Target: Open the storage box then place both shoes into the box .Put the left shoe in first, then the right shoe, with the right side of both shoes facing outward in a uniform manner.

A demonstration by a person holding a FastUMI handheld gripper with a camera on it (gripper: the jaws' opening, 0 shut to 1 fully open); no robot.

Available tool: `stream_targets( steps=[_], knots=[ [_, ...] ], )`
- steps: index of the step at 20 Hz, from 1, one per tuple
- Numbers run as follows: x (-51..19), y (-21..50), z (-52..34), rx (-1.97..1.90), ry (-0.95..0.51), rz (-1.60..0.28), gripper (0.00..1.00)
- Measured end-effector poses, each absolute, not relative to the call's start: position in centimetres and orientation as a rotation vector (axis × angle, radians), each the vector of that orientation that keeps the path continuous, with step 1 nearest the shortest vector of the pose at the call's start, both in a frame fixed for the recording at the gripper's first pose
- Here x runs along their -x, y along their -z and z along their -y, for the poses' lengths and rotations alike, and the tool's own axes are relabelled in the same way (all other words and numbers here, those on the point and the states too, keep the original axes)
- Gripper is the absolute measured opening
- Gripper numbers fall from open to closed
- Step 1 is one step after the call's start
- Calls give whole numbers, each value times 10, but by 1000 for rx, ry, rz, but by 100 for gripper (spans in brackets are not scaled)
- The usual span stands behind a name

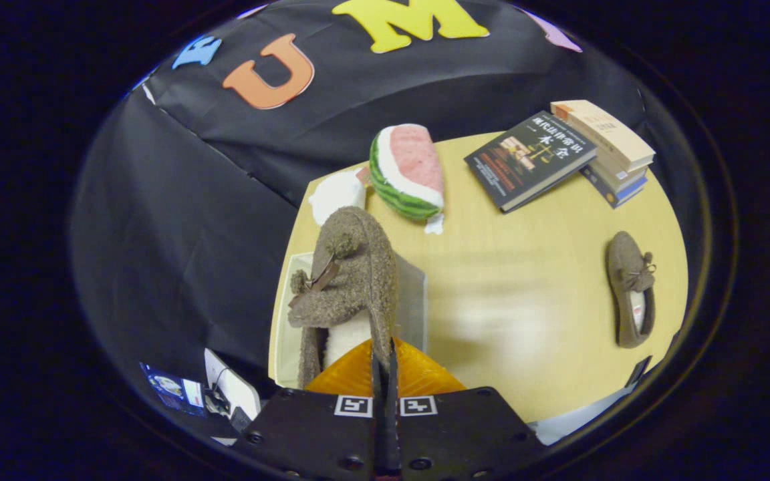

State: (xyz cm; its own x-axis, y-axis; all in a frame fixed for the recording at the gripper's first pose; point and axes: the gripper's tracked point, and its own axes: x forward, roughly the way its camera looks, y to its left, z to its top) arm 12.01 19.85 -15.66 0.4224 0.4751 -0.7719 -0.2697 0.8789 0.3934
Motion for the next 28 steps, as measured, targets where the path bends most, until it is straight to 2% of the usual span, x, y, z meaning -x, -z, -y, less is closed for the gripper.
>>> stream_targets(
  steps=[5, 7, 15, 18, 21, 22, 25, 26, 28],
  knots=[
    [-111, 201, -281, -179, -466, -1141, 0],
    [-112, 224, -297, -166, -409, -1179, 1],
    [-131, 307, -321, -126, -200, -1290, 1],
    [-132, 327, -326, -77, -174, -1305, 1],
    [-125, 340, -330, -50, -206, -1325, 3],
    [-123, 346, -332, -54, -220, -1340, 10],
    [-122, 343, -336, -63, -262, -1335, 12],
    [-119, 340, -333, -39, -272, -1337, 34],
    [-115, 329, -327, -7, -281, -1317, 40]
  ],
)
